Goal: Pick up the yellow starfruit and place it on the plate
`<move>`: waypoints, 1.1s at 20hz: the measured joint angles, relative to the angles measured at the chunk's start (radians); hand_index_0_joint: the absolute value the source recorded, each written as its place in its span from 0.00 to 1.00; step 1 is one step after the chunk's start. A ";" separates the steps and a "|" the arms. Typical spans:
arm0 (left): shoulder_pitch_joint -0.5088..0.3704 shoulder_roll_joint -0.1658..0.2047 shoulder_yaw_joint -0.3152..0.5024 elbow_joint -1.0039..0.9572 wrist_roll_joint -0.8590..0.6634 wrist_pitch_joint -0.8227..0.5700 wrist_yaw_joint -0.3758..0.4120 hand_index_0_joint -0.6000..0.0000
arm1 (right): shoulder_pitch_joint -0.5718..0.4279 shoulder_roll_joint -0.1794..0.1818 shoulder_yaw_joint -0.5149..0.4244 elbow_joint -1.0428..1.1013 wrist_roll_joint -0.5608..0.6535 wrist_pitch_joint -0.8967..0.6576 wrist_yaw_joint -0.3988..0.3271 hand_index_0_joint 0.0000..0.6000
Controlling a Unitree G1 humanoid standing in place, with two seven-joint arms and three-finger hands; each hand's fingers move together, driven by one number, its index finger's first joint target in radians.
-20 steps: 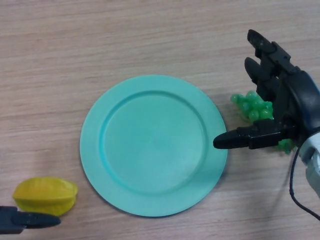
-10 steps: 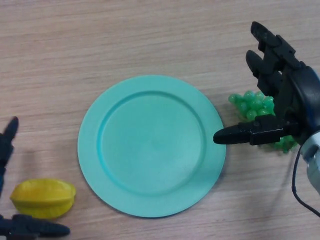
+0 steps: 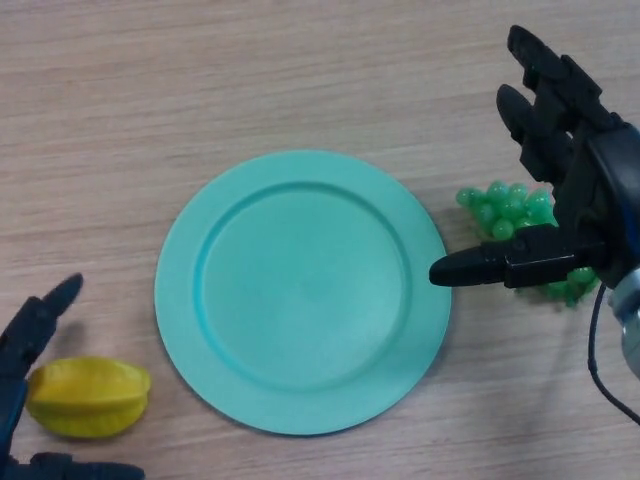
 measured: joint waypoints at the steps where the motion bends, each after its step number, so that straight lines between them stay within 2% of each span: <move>1: 0.001 0.000 0.000 0.004 0.010 -0.002 0.000 0.00 | 0.000 0.000 0.000 0.000 0.000 0.000 0.000 0.00; 6: 0.027 0.000 -0.001 -0.012 0.039 0.007 0.003 0.00 | 0.011 -0.007 -0.002 -0.027 0.001 0.000 0.000 0.00; 11: 0.012 -0.002 0.022 -0.115 -0.011 0.208 -0.023 0.00 | 0.011 -0.007 -0.031 -0.037 0.039 0.029 -0.004 0.00; 12: 0.018 -0.004 0.054 -0.213 -0.065 0.287 -0.101 0.00 | 0.012 -0.008 -0.035 -0.040 0.039 0.029 -0.019 0.00; 14: 0.007 -0.003 0.083 -0.347 -0.088 0.356 -0.229 0.00 | 0.012 -0.008 -0.034 -0.044 0.039 0.029 -0.023 0.00; 16: -0.018 -0.003 0.079 -0.416 -0.083 0.420 -0.301 0.00 | 0.012 -0.008 -0.033 -0.044 0.039 0.029 -0.023 0.00; 17: -0.026 -0.003 0.076 -0.435 -0.071 0.428 -0.301 0.00 | 0.013 -0.009 -0.034 -0.047 0.039 0.029 -0.023 0.00; 19: -0.035 -0.002 0.027 -0.494 -0.067 0.455 -0.273 0.00 | 0.019 -0.012 -0.035 -0.050 0.039 0.029 -0.025 0.00; 20: -0.056 -0.001 -0.061 -0.529 -0.072 0.551 -0.218 0.00 | 0.029 -0.012 -0.038 -0.053 0.039 0.029 -0.028 0.00; 22: -0.075 0.001 -0.188 -0.528 -0.035 0.574 -0.192 0.00 | 0.041 -0.017 -0.042 -0.085 0.075 0.029 -0.030 0.00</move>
